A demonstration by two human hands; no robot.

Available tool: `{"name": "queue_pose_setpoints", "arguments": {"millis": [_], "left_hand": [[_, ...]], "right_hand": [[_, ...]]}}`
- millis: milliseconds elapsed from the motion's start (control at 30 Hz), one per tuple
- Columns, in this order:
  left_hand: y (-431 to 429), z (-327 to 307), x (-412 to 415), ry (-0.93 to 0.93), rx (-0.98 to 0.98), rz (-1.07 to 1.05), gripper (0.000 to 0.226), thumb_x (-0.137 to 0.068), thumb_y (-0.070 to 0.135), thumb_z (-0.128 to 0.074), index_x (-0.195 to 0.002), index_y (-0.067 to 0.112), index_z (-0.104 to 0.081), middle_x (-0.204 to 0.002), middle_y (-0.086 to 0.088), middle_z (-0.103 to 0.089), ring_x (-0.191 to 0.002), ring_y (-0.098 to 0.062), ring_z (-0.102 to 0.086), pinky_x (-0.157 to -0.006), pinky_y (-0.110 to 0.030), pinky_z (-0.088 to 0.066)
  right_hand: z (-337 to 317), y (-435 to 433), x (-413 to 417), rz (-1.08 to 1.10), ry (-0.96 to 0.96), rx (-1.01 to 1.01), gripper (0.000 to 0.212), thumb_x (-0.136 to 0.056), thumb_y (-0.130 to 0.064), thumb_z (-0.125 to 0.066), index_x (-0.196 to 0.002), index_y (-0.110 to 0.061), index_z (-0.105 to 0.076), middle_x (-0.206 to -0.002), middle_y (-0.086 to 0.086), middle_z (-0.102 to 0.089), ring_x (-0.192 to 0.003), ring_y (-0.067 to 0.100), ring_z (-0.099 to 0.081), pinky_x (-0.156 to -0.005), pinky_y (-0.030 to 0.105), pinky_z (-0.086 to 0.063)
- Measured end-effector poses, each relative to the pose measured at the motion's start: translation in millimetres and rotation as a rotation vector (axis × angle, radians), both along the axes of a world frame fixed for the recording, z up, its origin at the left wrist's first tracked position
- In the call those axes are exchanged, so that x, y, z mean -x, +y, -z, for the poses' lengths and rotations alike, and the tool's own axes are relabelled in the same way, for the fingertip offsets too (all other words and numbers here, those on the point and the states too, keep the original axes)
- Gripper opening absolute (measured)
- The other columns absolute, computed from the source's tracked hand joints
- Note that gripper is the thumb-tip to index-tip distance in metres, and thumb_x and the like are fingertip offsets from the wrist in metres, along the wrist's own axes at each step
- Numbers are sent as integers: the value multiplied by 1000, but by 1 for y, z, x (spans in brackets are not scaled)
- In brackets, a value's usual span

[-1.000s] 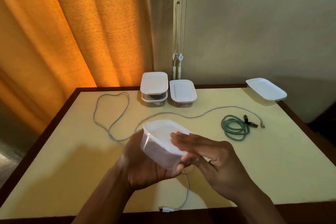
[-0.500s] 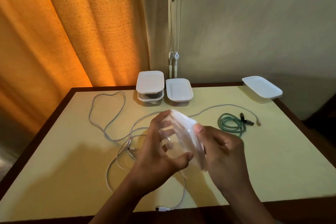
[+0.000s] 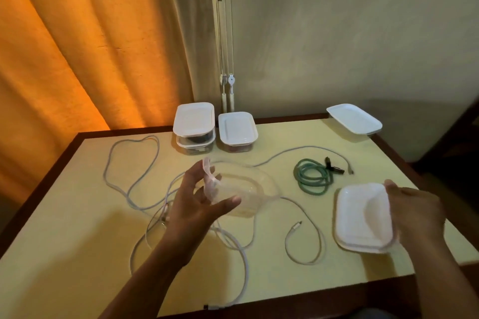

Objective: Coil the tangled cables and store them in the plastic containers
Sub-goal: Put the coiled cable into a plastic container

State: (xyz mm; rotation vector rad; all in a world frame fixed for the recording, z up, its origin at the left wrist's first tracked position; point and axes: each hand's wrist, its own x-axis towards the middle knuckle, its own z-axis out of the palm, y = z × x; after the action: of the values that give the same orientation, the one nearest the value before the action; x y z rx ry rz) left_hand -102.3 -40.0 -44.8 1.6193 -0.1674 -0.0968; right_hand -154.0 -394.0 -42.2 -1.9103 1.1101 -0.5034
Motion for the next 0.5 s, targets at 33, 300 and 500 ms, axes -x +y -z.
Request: {"name": "queue_pose_setpoints", "arguments": {"millis": [33,300,500], "left_hand": [[-2,5,-1,-27,-72,-49,100,-61,36,-94,-147,39,-42,-143,16,-54,-126,-7,-59,-91,-31,-59],[-18,49,-8,-38,-531,-149,108,-61,52,-94,-148,27,-35,-141,8,-49,-120,-13,-47,-98,-35,-49],[-9,57,-12,-82,-548,-68,102,-53,54,-94,-138,37,-40,-131,17,-51,-119,-8,-51,-91,-30,-51]], "right_hand": [[4,-3,-4,-12,37,72,35,-99,-30,-65,-74,-6,-66,-85,15,-68,-85,31,-57,-88,47,-50],[10,15,-49,-596,120,683,34,-85,-36,-77,-112,-17,-71,-100,7,-69,-97,31,-55,-80,40,-49],[19,53,-89,-914,443,860,48,-87,-58,-67,-117,-20,-67,-120,2,-60,-116,25,-49,-95,40,-46]]}}
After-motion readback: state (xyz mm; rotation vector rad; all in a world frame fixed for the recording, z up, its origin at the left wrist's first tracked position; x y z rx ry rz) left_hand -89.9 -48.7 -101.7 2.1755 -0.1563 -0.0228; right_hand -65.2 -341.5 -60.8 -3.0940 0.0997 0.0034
